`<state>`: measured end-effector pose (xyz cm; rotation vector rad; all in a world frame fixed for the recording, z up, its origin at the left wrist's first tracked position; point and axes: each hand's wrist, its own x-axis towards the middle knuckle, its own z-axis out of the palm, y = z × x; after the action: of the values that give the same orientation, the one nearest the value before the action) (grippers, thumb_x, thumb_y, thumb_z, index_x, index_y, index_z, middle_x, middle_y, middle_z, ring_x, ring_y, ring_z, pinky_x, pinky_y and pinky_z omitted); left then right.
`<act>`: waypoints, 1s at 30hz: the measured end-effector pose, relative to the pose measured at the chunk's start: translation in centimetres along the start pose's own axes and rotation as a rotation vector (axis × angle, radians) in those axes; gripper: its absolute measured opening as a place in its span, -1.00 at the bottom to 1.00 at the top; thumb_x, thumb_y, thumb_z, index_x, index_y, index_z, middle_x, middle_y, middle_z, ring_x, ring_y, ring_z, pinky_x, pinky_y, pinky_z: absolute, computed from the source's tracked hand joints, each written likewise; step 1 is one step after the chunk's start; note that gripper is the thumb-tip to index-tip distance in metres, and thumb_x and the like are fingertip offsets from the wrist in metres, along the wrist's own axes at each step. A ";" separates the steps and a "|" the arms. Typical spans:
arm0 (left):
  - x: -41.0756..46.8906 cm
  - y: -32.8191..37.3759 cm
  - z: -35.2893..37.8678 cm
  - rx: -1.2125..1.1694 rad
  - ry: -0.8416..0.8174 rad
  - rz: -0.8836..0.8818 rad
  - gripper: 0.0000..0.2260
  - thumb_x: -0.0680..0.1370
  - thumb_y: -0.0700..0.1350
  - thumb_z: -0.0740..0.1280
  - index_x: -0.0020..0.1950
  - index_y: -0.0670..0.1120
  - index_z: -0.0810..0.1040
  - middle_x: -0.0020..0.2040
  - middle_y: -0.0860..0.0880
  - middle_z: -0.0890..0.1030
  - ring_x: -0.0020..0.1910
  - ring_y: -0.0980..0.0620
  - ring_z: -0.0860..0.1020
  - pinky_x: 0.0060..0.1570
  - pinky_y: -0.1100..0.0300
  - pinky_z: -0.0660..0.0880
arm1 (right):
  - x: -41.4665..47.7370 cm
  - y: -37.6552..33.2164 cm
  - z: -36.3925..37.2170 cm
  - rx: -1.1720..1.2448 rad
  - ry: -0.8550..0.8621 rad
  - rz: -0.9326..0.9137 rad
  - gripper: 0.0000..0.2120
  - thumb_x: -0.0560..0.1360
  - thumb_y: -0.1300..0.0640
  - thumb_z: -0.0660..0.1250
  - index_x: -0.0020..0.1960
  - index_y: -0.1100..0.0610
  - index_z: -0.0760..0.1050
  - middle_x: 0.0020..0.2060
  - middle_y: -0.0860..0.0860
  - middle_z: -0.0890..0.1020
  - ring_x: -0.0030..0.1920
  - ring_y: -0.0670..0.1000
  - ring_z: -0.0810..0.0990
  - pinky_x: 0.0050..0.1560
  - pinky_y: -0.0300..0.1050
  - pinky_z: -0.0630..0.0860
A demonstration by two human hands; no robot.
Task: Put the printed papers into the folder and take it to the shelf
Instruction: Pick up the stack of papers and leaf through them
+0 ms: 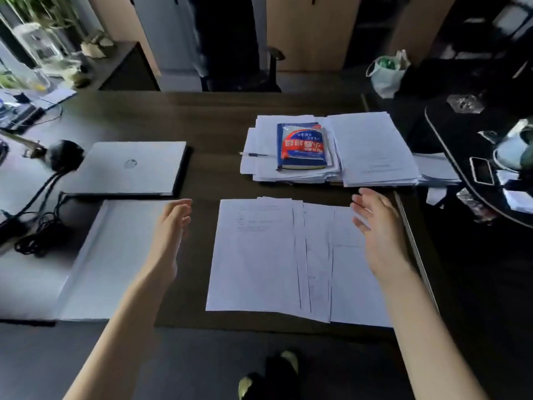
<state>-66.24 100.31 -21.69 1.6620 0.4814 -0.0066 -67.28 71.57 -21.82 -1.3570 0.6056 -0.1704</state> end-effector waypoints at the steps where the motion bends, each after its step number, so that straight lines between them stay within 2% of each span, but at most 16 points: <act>1: 1.3 -1.5 0.6 0.035 -0.009 -0.064 -0.73 0.57 -0.14 0.12 0.22 -0.12 0.46 0.21 -0.11 0.49 0.28 -0.09 0.42 0.15 0.11 0.29 | 1.3 1.5 -0.7 -0.043 0.032 0.036 -0.81 0.51 0.09 0.18 0.11 0.01 0.46 0.01 -0.04 0.56 0.08 -0.07 0.52 -0.10 -0.24 0.39; 3: 3.2 -3.9 1.3 0.111 -0.023 -0.163 -0.71 0.58 -0.12 0.12 0.27 -0.12 0.44 0.33 -0.13 0.45 0.34 -0.10 0.38 0.24 0.06 0.28 | 3.3 4.3 -2.1 -0.111 0.076 0.117 -0.79 0.51 0.09 0.20 0.13 0.01 0.43 0.05 -0.02 0.52 0.07 -0.07 0.49 -0.16 -0.27 0.35; 5: 4.9 -6.2 1.9 0.152 -0.027 -0.253 -0.69 0.58 -0.09 0.14 0.30 -0.13 0.41 0.38 -0.14 0.42 0.37 -0.11 0.35 0.31 0.02 0.26 | 5.0 6.8 -3.7 -0.214 0.117 0.211 -0.76 0.50 0.12 0.22 0.16 0.07 0.44 0.01 0.01 0.51 -0.11 -0.15 0.47 -0.26 -0.27 0.31; 7: 6.4 -7.9 2.2 0.175 -0.024 -0.353 -0.66 0.58 -0.07 0.15 0.33 -0.14 0.38 0.39 -0.14 0.40 0.36 -0.12 0.34 0.27 0.03 0.25 | 6.4 8.8 -5.3 -0.335 0.176 0.280 -0.76 0.48 0.16 0.23 0.11 0.23 0.45 0.00 0.20 0.54 -0.21 -0.08 0.44 -0.21 -0.21 0.34; 9: 7.9 -9.2 2.5 0.198 -0.023 -0.400 -0.65 0.58 -0.07 0.15 0.34 -0.15 0.37 0.39 -0.13 0.40 0.35 -0.13 0.34 0.23 0.04 0.25 | 7.6 10.3 -6.8 -0.454 0.228 0.319 -0.66 0.42 0.13 0.25 0.09 0.35 0.44 -0.03 0.33 0.53 -0.13 0.07 0.44 -0.06 -0.12 0.35; 11: 8.9 -10.0 2.8 0.207 -0.038 -0.443 -0.68 0.58 -0.10 0.14 0.31 -0.16 0.38 0.30 -0.09 0.43 0.31 -0.11 0.35 0.24 0.04 0.25 | 8.3 11.4 -7.7 -0.573 0.270 0.356 -0.62 0.33 0.03 0.25 0.01 0.30 0.49 -0.06 0.25 0.52 -0.05 0.14 0.46 -0.04 -0.05 0.39; 12: 9.2 -10.3 3.0 0.207 -0.044 -0.457 -0.74 0.58 -0.12 0.14 0.22 -0.16 0.43 0.17 -0.08 0.46 0.20 -0.09 0.40 0.17 0.07 0.30 | 8.4 11.6 -7.8 -0.632 0.294 0.367 -0.65 0.29 -0.01 0.23 -0.06 0.23 0.49 -0.05 0.22 0.50 -0.03 0.17 0.45 -0.10 -0.06 0.39; 13: 9.6 -10.7 3.4 0.217 -0.053 -0.473 -0.84 0.57 -0.16 0.14 0.04 -0.15 0.48 0.01 -0.07 0.47 0.02 -0.05 0.44 0.01 0.11 0.34 | 8.7 11.9 -8.0 -0.695 0.328 0.380 -0.67 0.30 -0.02 0.24 -0.05 0.17 0.50 0.00 0.21 0.48 0.02 0.20 0.43 -0.11 -0.06 0.39; 14: 9.7 -10.7 3.7 0.239 -0.060 -0.485 -0.87 0.55 -0.20 0.13 -0.15 -0.14 0.45 -0.14 -0.08 0.45 -0.16 0.00 0.41 -0.17 0.15 0.32 | 8.9 12.2 -8.1 -0.763 0.360 0.398 -0.65 0.34 0.00 0.25 0.06 0.16 0.49 0.10 0.21 0.45 0.11 0.24 0.39 -0.03 -0.01 0.41; 15: 10.0 -10.8 4.1 0.258 -0.065 -0.496 -0.85 0.52 -0.22 0.13 -0.24 -0.15 0.39 -0.21 -0.13 0.42 -0.27 -0.01 0.36 -0.27 0.14 0.27 | 9.0 12.5 -8.3 -0.834 0.381 0.407 -0.62 0.38 0.04 0.26 0.16 0.16 0.46 0.20 0.21 0.39 0.19 0.27 0.33 0.09 0.09 0.41; 16: 10.1 -10.8 4.3 0.274 -0.063 -0.507 -0.87 0.49 -0.22 0.12 -0.23 -0.19 0.40 -0.19 -0.21 0.42 -0.27 -0.06 0.36 -0.28 0.10 0.28 | 9.0 12.7 -8.2 -0.897 0.397 0.413 -0.60 0.40 0.07 0.27 0.21 0.16 0.42 0.26 0.21 0.35 0.24 0.29 0.28 0.18 0.18 0.38; 18: 10.5 -11.1 4.9 0.312 0.003 -0.524 -0.77 0.48 -0.18 0.12 -0.02 -0.29 0.47 0.06 -0.28 0.46 -0.05 -0.20 0.44 -0.08 -0.02 0.39 | 8.9 13.1 -8.0 -0.980 0.414 0.403 -0.56 0.40 0.09 0.30 0.25 0.17 0.38 0.29 0.22 0.31 0.26 0.29 0.26 0.22 0.21 0.36; 20: 10.9 -11.4 5.6 0.339 0.038 -0.539 -0.70 0.48 -0.16 0.13 0.12 -0.25 0.48 0.27 -0.27 0.40 0.20 -0.28 0.42 0.20 -0.13 0.41 | 8.9 13.4 -7.5 -0.986 0.416 0.394 -0.51 0.39 0.10 0.34 0.28 0.17 0.35 0.29 0.24 0.30 0.26 0.30 0.26 0.23 0.20 0.35; 21: 10.8 -11.3 6.1 0.341 0.026 -0.544 -0.69 0.47 -0.17 0.13 0.15 -0.21 0.49 0.30 -0.27 0.40 0.24 -0.30 0.41 0.24 -0.18 0.39 | 8.9 13.5 -7.0 -0.979 0.404 0.389 -0.48 0.38 0.10 0.36 0.30 0.16 0.34 0.30 0.24 0.30 0.26 0.30 0.26 0.23 0.20 0.34; 25: 9.5 -11.0 8.6 0.376 -0.032 -0.519 -0.62 0.50 -0.13 0.14 0.31 -0.07 0.44 0.37 -0.22 0.32 0.30 -0.25 0.34 0.29 -0.17 0.34 | 8.2 14.5 -3.9 -0.984 0.311 0.349 -0.43 0.37 0.11 0.40 0.34 0.10 0.31 0.33 0.20 0.29 0.28 0.27 0.26 0.25 0.14 0.31; 30: 7.7 -11.4 11.3 0.342 -0.123 -0.494 -0.64 0.53 -0.11 0.11 0.31 -0.07 0.43 0.38 -0.16 0.25 0.32 -0.22 0.28 0.27 -0.12 0.34 | 6.3 16.3 0.1 -0.972 0.213 0.350 -0.43 0.39 0.09 0.38 0.36 0.01 0.29 0.38 0.13 0.26 0.29 0.22 0.24 0.23 0.08 0.28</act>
<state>-59.76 92.75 -36.37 1.8191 0.8198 -0.5793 -65.59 72.48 -39.17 -2.1402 1.1787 0.3148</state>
